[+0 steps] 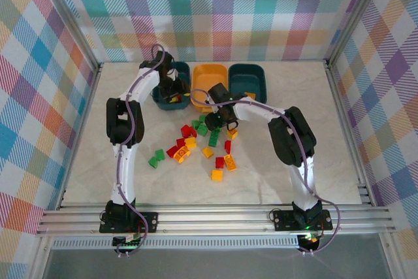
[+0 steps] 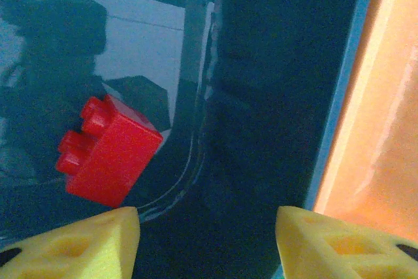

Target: Sort the legos into containers by color

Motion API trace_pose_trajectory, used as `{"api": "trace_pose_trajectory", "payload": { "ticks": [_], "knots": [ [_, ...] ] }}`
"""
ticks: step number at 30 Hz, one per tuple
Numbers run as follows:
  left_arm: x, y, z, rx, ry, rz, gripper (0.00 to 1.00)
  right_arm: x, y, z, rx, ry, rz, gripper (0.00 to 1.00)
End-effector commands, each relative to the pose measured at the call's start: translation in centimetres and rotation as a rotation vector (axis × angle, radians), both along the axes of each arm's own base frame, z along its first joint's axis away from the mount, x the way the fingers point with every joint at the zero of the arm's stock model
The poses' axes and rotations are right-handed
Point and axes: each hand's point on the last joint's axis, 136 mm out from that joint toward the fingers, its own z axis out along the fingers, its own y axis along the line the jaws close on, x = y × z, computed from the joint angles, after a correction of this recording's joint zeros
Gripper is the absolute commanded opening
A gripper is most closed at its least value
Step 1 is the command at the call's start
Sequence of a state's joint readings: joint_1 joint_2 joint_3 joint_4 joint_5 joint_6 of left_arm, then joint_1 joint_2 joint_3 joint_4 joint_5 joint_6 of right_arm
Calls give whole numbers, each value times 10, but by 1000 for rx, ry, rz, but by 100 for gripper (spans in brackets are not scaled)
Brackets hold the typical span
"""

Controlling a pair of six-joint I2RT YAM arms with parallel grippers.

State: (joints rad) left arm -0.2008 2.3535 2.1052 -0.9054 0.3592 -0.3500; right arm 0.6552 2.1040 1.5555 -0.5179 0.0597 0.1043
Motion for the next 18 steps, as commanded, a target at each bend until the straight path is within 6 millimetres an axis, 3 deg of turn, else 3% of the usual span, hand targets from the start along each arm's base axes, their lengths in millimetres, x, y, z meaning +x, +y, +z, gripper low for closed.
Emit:
{"api": "trace_pose_trajectory", "payload": {
  "ticks": [1, 7, 10, 13, 18],
  "knots": [
    [-7, -7, 27, -34, -49, -27, 55, -1, 7, -2, -2, 13, 34, 51],
    [-18, 6, 22, 40, -40, -41, 52, -2, 3, 0, -4, -1, 26, 31],
    [-18, 6, 27, 46, -53, -51, 52, -2, 1, 12, 12, -36, 15, 26],
    [-14, 4, 40, 30, -81, -56, 57, -2, 1, 32, 45, -72, 6, 22],
    [-10, 0, 81, -7, -145, -40, 62, 0, -1, 74, 100, -149, -20, 19]
  ]
}}
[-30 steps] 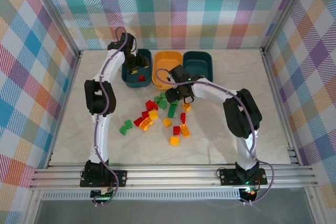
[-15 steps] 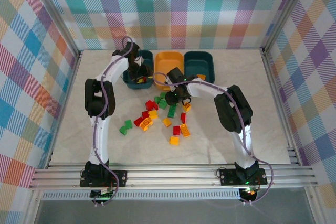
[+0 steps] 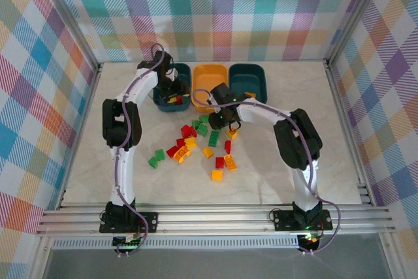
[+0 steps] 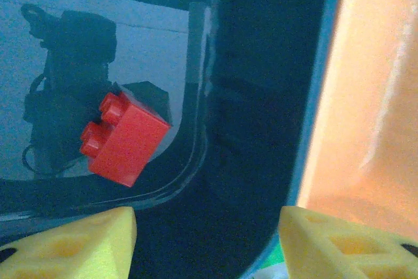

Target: Sort the legos into containers by color

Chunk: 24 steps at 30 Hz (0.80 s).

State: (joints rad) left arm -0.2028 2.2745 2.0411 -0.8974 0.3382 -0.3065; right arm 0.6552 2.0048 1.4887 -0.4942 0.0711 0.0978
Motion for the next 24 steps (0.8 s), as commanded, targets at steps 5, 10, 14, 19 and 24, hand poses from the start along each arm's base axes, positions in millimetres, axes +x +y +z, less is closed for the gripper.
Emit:
{"api": "trace_pose_trajectory", "payload": {
  "ticks": [5, 10, 14, 19, 24],
  "knots": [
    [-10, 16, 111, -3, -215, 113, 74, 17, 9, 74, 110, -146, -35, 18],
    [-45, 34, 130, -76, -335, 297, 100, 59, 16, 62, 147, -129, -101, 19],
    [-97, 44, 100, -95, -312, 349, 100, 92, 29, 50, 199, -55, -138, 20],
    [-160, 59, 69, -63, -266, 345, 100, 123, 31, 33, 155, -32, -161, 26],
    [-182, 61, 61, -53, -255, 317, 100, 145, 24, 50, 151, -73, -198, 58]
  ]
}}
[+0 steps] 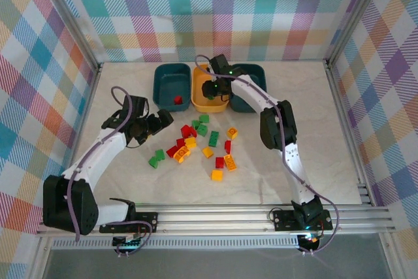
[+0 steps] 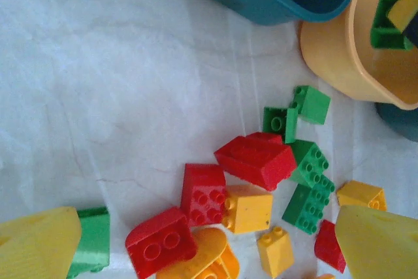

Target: Sort the legos into containers by color

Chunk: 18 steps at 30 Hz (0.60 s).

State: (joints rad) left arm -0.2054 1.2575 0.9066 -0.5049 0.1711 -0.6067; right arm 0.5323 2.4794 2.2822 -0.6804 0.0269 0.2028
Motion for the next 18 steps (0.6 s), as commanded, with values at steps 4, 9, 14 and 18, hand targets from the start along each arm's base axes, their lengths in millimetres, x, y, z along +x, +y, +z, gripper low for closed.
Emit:
{"api": "trace_pose_trajectory", "payload": {
  "ticks": [4, 9, 14, 18],
  "knots": [
    [3, -9, 13, -36, -55, -18, 100, -13, -4, 77, 16, -107, -4, 61],
    [6, -13, 2, -60, -83, 37, 100, -70, -15, 109, 2, -201, 34, 64],
    [1, -51, -10, -83, -98, -41, 100, -145, -52, 54, -92, -80, 84, 65],
    [-11, -88, -24, -71, -85, -142, 100, -195, -73, 25, -94, 14, 104, 64]
  ]
}}
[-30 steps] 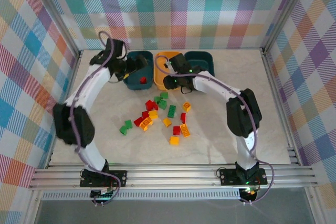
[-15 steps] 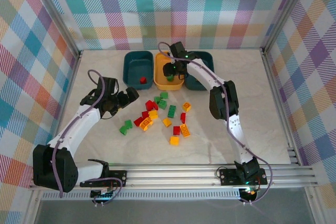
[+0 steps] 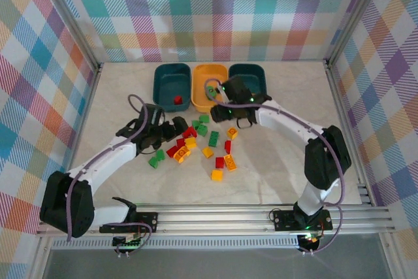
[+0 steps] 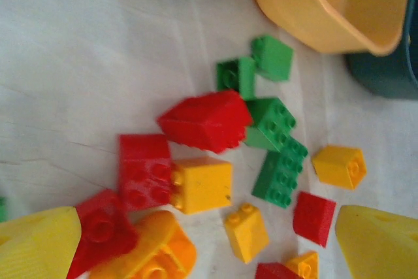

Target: Sort the legos into containers by color

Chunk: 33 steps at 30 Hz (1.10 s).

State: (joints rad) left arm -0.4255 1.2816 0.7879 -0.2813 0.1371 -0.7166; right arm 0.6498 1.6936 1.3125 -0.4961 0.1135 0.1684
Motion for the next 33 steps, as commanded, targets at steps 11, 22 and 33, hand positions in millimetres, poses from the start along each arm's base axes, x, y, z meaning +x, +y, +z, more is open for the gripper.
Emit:
{"api": "trace_pose_trajectory", "payload": {
  "ticks": [11, 22, 33],
  "knots": [
    [-23, -21, 1, 71, -87, -102, 100, -52, -30, -77, -37, 163, -50, 63],
    [-30, -6, 2, 117, -77, -65, 100, -17, -23, -90, -75, 144, -111, 59],
    [-27, 1, 17, 156, -108, -67, 100, 8, -29, -104, -141, 110, -157, 54]
  ]
}}
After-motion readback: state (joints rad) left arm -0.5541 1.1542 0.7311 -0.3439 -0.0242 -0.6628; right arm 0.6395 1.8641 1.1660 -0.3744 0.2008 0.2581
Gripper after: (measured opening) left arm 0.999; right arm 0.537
